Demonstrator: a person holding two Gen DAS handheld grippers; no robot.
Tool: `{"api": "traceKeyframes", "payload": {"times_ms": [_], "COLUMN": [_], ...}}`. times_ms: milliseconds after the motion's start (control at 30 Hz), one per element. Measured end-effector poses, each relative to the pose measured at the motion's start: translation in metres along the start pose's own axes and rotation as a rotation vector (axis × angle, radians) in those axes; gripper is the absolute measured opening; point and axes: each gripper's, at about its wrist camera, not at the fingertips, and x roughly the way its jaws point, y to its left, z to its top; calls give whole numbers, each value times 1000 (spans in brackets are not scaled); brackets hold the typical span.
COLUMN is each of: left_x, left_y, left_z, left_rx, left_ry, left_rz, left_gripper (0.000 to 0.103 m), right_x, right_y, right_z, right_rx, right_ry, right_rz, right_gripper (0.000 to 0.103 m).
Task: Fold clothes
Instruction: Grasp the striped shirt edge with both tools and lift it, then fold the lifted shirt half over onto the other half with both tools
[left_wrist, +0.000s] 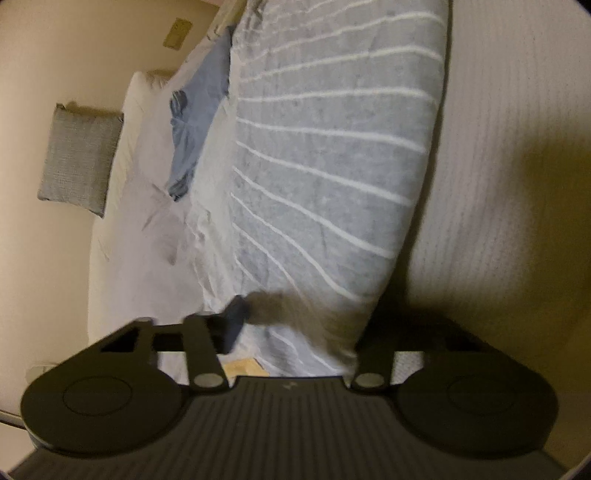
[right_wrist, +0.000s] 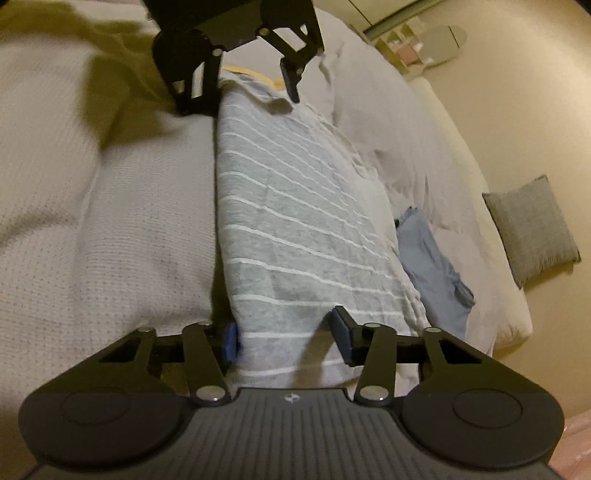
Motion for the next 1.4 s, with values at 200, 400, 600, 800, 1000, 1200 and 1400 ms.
{"api": "traceKeyframes", "payload": {"times_ms": [200, 400, 600, 800, 1000, 1200, 1400], "left_x": [1, -8, -39, -53, -40, 10, 63], "left_y": [7, 22, 68, 126, 185, 255, 303], "left_z": [1, 2, 20, 53, 96, 145, 193], "left_rx": [-17, -41, -100, -196, -280, -348, -428], "left_ry": [22, 40, 35, 51, 88, 150, 219], "left_rz": [-34, -49, -6, 25, 60, 145, 239], "left_gripper": [10, 6, 5, 5, 5, 5, 5], "right_x": [7, -3, -25, -43, -31, 23, 83], "right_y": [-6, -48, -118, -189, -270, -365, -454], "right_z": [2, 4, 9, 12, -2, -25, -46], "right_rx": [-38, -18, -25, -32, -43, -81, -148], "right_ry": [17, 2, -37, -77, -128, -217, -371], "right_rz": [29, 106, 121, 134, 129, 78, -44], "right_gripper": [14, 2, 2, 2, 2, 2, 2]}}
